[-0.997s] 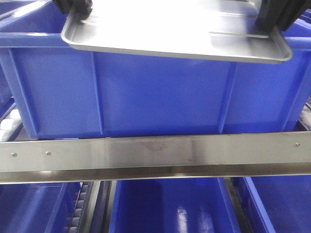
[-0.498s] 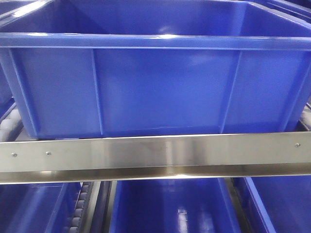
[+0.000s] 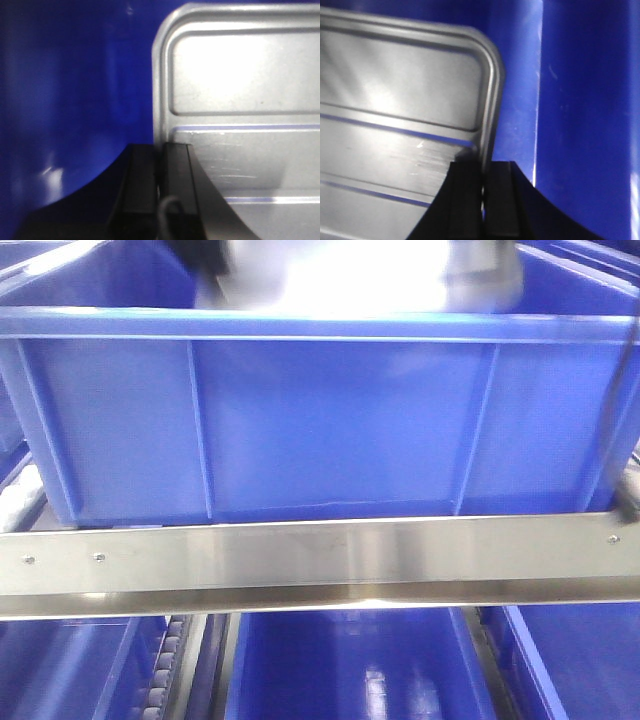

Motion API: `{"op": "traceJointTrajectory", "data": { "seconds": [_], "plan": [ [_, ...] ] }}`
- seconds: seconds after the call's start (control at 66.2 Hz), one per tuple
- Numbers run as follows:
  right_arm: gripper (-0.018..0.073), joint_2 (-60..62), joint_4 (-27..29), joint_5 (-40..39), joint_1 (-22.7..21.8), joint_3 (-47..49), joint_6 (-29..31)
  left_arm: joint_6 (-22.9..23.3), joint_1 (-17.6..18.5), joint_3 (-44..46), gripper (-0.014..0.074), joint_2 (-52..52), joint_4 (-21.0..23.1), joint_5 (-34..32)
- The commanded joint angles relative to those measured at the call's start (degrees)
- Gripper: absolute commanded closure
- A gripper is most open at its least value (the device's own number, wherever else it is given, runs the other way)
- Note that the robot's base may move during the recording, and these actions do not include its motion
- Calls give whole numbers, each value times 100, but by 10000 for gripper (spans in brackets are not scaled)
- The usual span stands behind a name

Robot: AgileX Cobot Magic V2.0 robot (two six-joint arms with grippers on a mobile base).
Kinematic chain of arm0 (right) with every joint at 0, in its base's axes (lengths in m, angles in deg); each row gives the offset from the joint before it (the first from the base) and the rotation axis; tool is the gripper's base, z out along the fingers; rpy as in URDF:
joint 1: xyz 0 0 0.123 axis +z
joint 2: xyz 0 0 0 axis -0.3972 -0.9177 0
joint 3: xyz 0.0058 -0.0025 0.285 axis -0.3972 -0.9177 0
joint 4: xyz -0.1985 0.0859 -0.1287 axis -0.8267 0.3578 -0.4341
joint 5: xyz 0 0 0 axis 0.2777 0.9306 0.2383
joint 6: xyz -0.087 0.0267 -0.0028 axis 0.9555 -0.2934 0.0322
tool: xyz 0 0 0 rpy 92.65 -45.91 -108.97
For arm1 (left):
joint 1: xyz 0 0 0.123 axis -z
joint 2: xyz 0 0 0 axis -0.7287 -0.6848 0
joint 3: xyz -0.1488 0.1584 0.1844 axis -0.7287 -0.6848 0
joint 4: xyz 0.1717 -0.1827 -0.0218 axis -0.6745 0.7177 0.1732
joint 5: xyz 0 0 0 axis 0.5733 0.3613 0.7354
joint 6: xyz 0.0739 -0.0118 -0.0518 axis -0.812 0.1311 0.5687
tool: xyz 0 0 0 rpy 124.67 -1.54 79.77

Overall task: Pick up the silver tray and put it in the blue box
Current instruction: 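Lower the silver tray into the blue bin and open both grippers, then raise both grippers up out of the blue bin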

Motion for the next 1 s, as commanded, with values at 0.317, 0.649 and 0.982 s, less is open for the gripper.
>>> {"op": "traceJointTrajectory", "data": {
  "seconds": [0.317, 0.649, 0.982],
  "plan": [
    [501, -567, -202, -563, -193, 226, 115, -111, -140, 195, 692, -348, -89, -618],
    [346, -625, -202, -729, -193, 226, 115, -111, -366, 195, 514, -379, 207, -650],
    [-32, -586, -202, -701, -193, 226, 115, -111, -369, 296, 115, -367, 247, -568]
  ]
}}
